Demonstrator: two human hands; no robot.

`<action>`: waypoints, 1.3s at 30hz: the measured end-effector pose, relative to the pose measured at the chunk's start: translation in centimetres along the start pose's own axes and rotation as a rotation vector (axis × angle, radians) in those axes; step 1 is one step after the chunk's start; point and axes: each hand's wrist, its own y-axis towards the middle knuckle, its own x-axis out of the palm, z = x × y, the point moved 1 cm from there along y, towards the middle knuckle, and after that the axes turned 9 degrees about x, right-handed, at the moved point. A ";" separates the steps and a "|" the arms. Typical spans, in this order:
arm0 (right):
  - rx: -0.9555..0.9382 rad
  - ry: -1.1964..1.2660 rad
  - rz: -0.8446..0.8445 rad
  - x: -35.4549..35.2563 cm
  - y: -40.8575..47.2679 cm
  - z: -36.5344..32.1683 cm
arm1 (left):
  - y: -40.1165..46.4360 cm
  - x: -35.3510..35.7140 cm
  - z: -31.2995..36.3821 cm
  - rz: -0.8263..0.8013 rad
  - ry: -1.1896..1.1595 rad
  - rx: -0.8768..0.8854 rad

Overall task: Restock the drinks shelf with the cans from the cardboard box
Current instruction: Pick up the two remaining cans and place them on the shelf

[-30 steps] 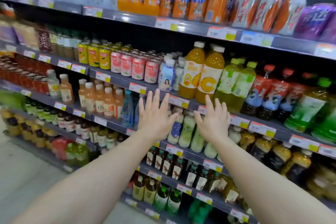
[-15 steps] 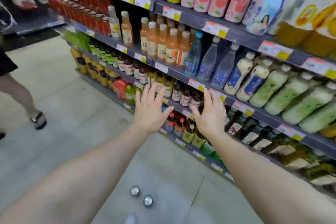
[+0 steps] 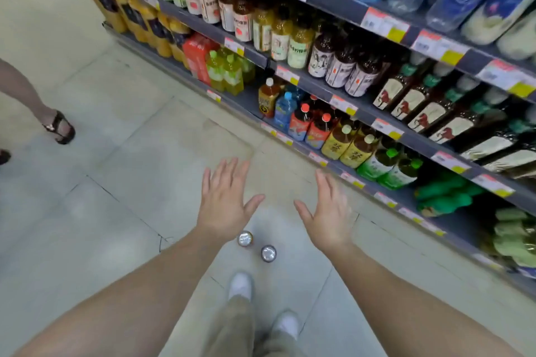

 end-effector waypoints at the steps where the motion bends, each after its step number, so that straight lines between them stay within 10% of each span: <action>1: 0.009 0.000 -0.033 2.5 -0.4 1.5 | -0.9 2.5 -0.7 -0.019 -0.005 0.003; 13: 0.162 -0.047 -0.338 35.6 -1.2 18.0 | -8.7 36.2 -13.3 -0.397 -0.062 0.053; 24: 0.097 -0.170 -0.419 47.2 1.9 23.8 | -9.0 49.3 -18.5 -0.632 -0.002 -0.048; 31: 0.158 -0.074 -0.351 39.6 2.1 21.6 | -7.0 43.0 -14.8 -0.551 -0.033 -0.019; 39: 0.196 -0.005 -0.207 12.6 -0.8 8.3 | -0.8 14.9 -3.3 -0.374 -0.065 0.133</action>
